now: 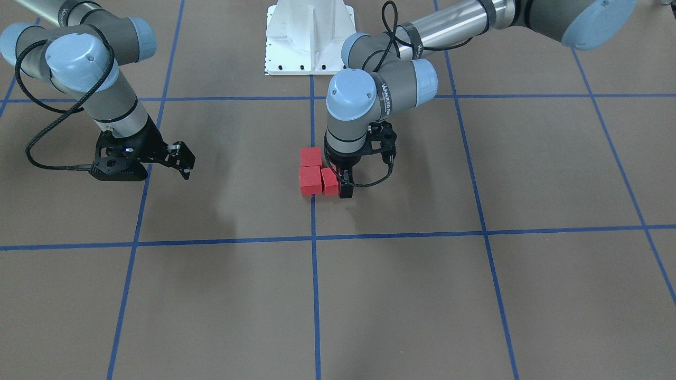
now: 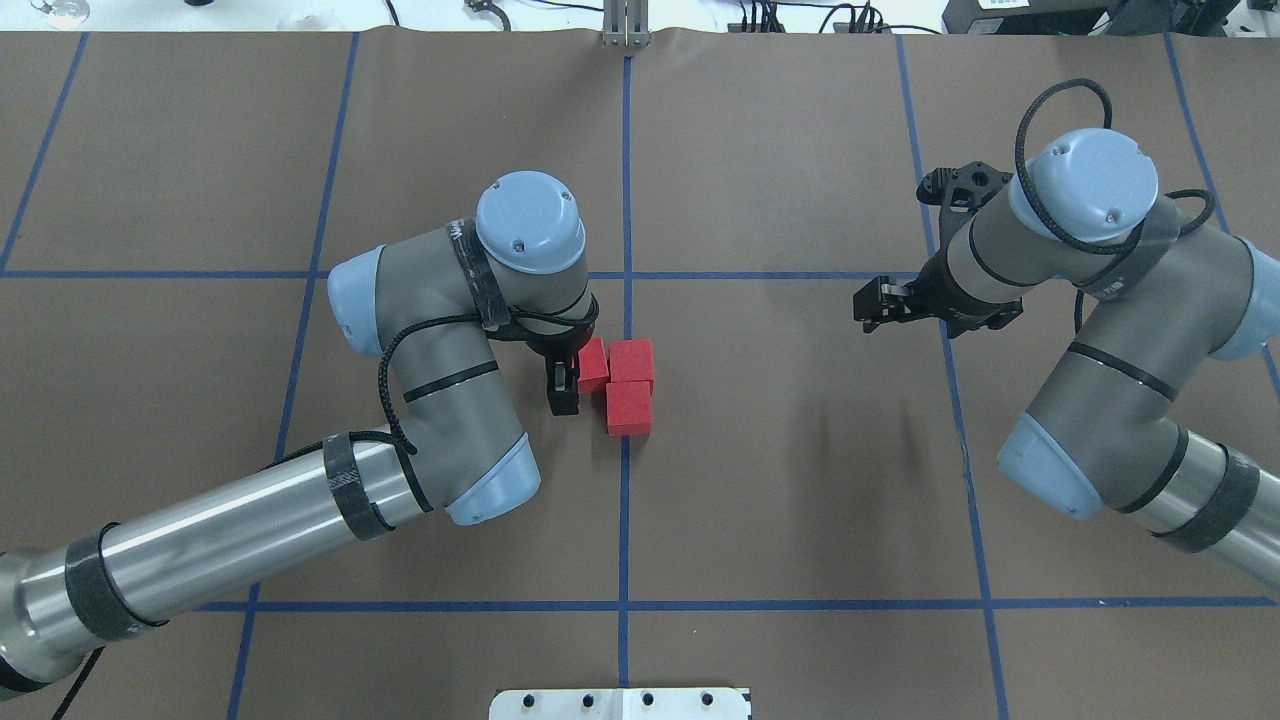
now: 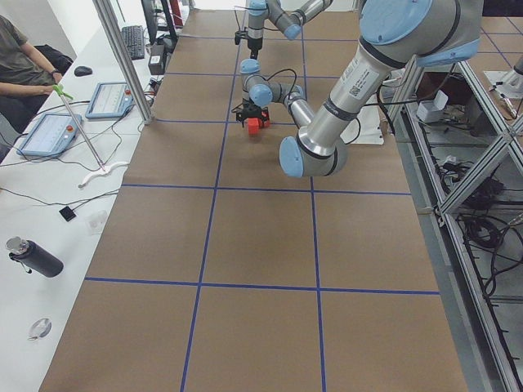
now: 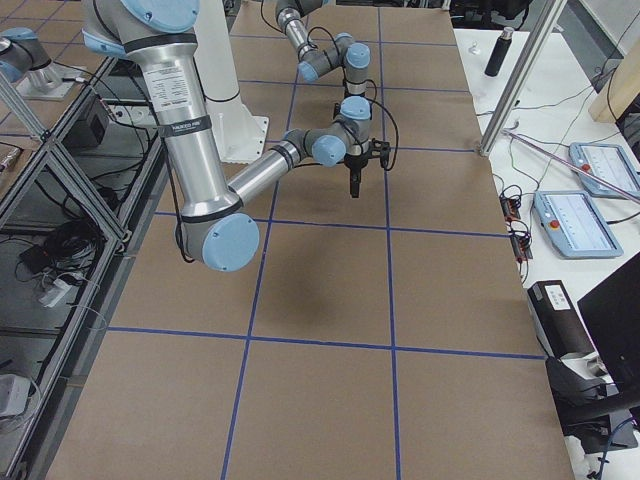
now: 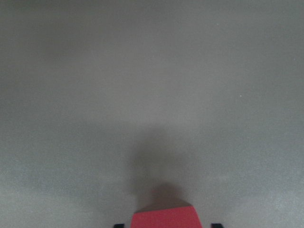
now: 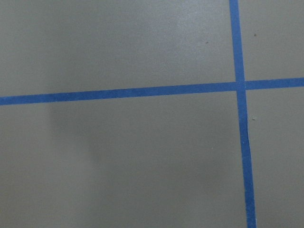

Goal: Form red blocks into L shape at center
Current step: 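Push the red cube against the row's far-end cube with the left gripper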

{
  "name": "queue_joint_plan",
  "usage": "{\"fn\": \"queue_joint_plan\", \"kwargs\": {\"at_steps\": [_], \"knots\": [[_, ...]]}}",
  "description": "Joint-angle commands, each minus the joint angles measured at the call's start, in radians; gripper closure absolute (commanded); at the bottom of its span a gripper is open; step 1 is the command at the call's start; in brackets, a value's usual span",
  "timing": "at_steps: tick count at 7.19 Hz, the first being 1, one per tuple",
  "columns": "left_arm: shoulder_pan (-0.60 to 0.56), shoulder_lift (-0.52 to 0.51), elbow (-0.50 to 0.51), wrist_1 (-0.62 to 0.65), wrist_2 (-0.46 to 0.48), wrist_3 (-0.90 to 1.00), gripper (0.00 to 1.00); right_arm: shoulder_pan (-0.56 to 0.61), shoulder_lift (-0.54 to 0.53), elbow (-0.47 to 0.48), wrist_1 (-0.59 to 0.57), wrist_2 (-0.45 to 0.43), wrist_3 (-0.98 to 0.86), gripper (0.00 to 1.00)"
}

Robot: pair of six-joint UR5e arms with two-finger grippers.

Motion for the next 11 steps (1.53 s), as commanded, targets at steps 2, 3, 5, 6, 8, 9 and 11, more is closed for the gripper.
{"fn": "queue_joint_plan", "kwargs": {"at_steps": [2, 3, 5, 6, 8, 9, 11], "knots": [[0.0, -0.01, -0.002, 0.001, -0.001, 0.002, 0.0, 0.0, 0.0, 0.004, 0.0, 0.0, 0.0, 0.0], [0.002, -0.01, -0.002, -0.001, -0.003, 0.003, 0.0, 0.0, 0.0, 0.002, 0.0, 0.0, 0.0, 0.0], [0.006, -0.01, -0.004, -0.001, -0.006, 0.003, 0.0, 0.0, 0.0, -0.001, 0.0, 0.0, 0.0, 0.0], [0.015, -0.011, -0.005, -0.001, -0.007, 0.003, 0.0, 0.0, 0.0, -0.001, 0.0, 0.002, 0.0, 0.0], [0.025, -0.011, -0.01, 0.001, -0.009, 0.003, 0.0, 0.0, 0.002, -0.002, 0.0, 0.002, 0.0, 0.0], [0.025, -0.01, -0.016, 0.001, -0.009, 0.003, 0.0, 0.002, 0.0, -0.001, 0.0, 0.002, 0.0, 0.0], [0.025, -0.011, -0.031, 0.002, -0.038, 0.003, 0.0, 0.0, 0.002, -0.001, 0.0, 0.002, 0.0, 0.0]]}}
